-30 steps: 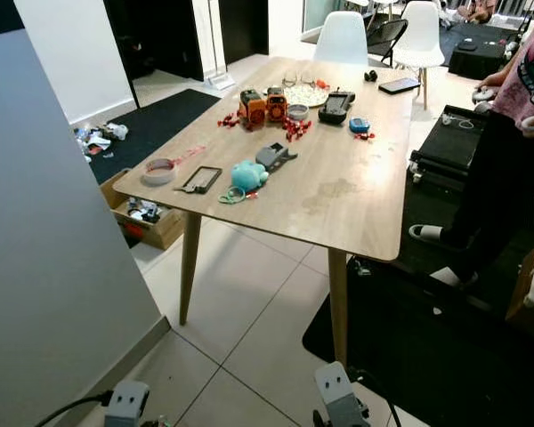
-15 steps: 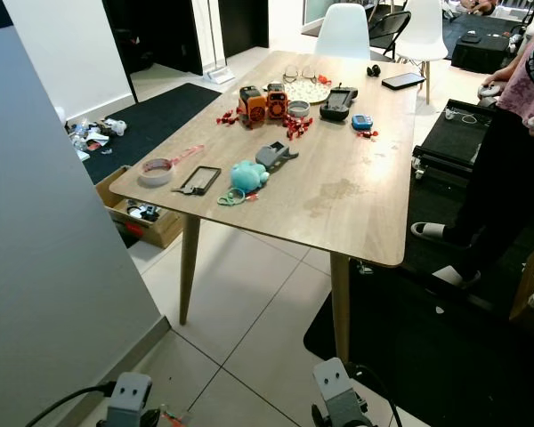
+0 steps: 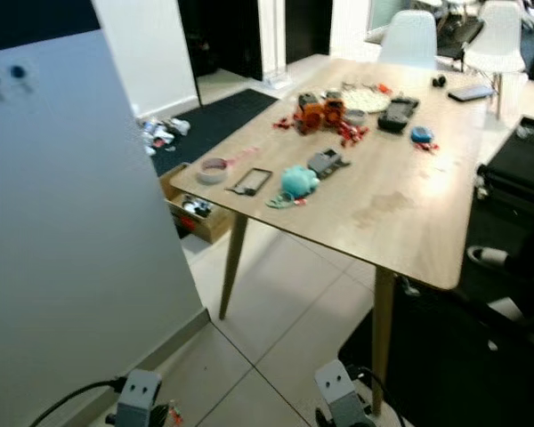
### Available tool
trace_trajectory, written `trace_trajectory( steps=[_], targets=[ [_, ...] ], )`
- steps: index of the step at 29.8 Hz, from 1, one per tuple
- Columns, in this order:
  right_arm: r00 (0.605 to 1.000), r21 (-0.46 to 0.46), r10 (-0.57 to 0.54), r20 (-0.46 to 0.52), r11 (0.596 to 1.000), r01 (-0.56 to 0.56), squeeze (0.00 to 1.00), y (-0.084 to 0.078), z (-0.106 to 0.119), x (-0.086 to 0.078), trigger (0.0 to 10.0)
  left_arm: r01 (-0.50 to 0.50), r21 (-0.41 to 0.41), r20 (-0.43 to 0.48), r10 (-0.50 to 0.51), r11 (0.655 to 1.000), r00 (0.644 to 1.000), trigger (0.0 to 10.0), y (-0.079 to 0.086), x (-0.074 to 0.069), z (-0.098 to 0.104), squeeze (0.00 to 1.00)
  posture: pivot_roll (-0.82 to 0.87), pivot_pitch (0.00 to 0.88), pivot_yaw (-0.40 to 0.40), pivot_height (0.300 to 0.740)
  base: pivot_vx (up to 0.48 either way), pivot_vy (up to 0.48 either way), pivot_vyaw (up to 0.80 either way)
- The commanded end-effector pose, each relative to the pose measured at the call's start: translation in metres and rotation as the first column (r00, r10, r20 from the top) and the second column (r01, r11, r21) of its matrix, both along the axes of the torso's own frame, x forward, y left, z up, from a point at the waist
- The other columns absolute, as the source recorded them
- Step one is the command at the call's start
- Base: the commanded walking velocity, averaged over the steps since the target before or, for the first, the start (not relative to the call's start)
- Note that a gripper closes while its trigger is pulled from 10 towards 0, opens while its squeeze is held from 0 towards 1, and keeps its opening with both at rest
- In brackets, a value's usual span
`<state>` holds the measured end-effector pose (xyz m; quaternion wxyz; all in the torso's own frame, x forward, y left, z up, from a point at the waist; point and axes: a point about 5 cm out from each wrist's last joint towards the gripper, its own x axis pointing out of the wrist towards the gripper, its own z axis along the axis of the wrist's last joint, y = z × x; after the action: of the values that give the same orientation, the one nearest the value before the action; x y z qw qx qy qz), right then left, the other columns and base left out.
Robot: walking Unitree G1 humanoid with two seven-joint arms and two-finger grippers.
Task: Hang keys on a hook
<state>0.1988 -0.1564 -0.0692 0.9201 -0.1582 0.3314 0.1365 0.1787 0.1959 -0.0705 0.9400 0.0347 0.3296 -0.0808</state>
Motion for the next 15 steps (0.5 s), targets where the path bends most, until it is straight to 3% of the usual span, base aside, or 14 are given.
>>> trace_trajectory(
  steps=[1, 15],
  targets=[
    [1.0, 0.008, 0.013, -0.011, 1.0, -0.012, 0.0, 0.0038, -0.0026, -0.0049, 10.0, 0.028, -0.005, 0.012, -0.027, 1.0, 1.0, 10.0, -0.0041, 0.0003, 0.0006, 0.0, 0.06, 0.039, 0.02, 0.74, 0.0, 0.0, 0.8],
    [1.0, -0.002, 0.019, -0.014, 1.0, -0.019, 0.0, 0.0013, -0.0024, -0.0043, 10.0, -0.028, 0.02, 0.038, 0.028, 0.999, 0.999, 10.0, -0.0045, 0.0035, 0.0021, 0.0, 0.05, 0.05, 0.011, 0.74, 0.0, 0.0, 0.8]
  ],
)
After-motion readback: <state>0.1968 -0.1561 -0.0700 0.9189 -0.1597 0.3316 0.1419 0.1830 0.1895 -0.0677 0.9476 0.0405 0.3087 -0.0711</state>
